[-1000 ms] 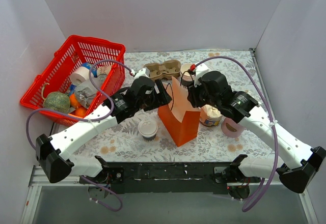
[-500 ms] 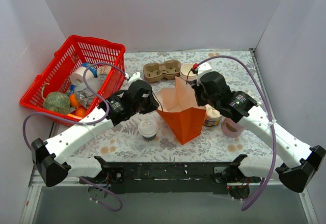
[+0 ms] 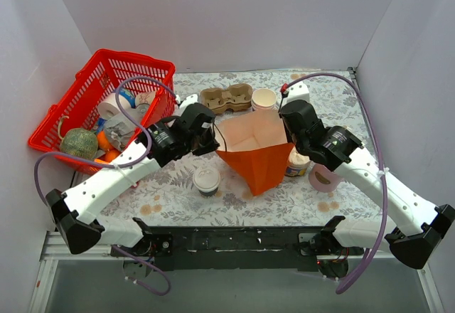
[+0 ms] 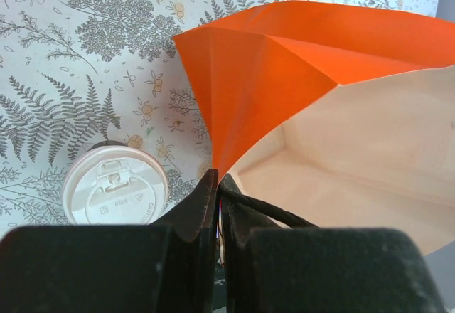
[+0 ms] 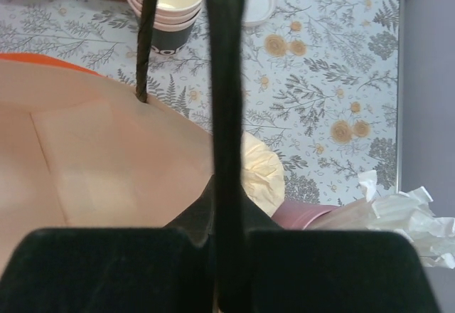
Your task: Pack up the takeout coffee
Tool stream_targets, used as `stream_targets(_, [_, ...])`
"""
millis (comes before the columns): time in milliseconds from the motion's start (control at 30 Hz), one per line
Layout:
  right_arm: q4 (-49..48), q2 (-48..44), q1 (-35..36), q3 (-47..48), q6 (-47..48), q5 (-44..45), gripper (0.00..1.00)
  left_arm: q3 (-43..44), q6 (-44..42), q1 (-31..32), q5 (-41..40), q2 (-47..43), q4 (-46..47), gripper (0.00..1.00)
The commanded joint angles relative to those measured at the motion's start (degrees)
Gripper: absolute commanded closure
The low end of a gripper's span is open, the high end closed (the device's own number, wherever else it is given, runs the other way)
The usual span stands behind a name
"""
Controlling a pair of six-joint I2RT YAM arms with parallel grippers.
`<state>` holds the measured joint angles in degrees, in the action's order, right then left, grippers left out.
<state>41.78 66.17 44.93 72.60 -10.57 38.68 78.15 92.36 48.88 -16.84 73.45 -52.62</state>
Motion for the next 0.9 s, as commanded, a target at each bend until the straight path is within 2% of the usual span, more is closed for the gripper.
stream_targets(0, [2.3, -0.3, -0.5, 3.2, 0.5, 11.7, 0.99, 4.2, -1.5, 0.1, -2.5, 1.1, -8.9, 1.00])
stream_targets(233, [1.5, -0.3, -1.0, 2.3, 1.9, 11.2, 0.99, 10.3, -5.2, 0.5, -1.1, 4.8, -14.1, 1.00])
stream_targets(300, [1.3, -0.1, -1.1, 2.1, 2.6, 11.0, 0.99, 12.0, -9.8, 0.6, 1.6, 6.6, -14.8, 1.00])
stream_targets(433, [0.9, 0.4, -1.1, 1.7, 4.2, 10.8, 0.99, 22.9, -13.7, 0.5, -1.5, 12.1, -26.0, 1.00])
stream_targets(567, [-2.8, -0.4, -1.1, 0.2, 8.4, 6.3, 0.99, 25.3, -19.0, 0.6, 3.0, 13.1, -26.4, 1.00])
stream_targets(633, [-4.2, -1.5, -1.1, -0.3, 9.8, 3.2, 0.99, 25.6, -20.8, 0.6, 2.1, 13.9, -26.5, 1.00])
stream_targets(733, [-4.8, -2.4, -1.1, -0.3, 10.3, 2.7, 0.99, 23.4, -21.4, 0.6, 0.2, 15.1, -26.4, 1.00])
stream_targets(800, [-5.5, -3.5, -1.1, -0.8, 10.4, 1.6, 0.99, 21.9, -21.3, 0.6, 1.9, 15.9, -26.1, 1.00])
stream_targets(867, [-6.0, -4.2, -1.1, -1.1, 10.4, -2.4, 0.99, 21.0, -20.6, 0.6, 2.8, 16.2, -23.9, 0.99])
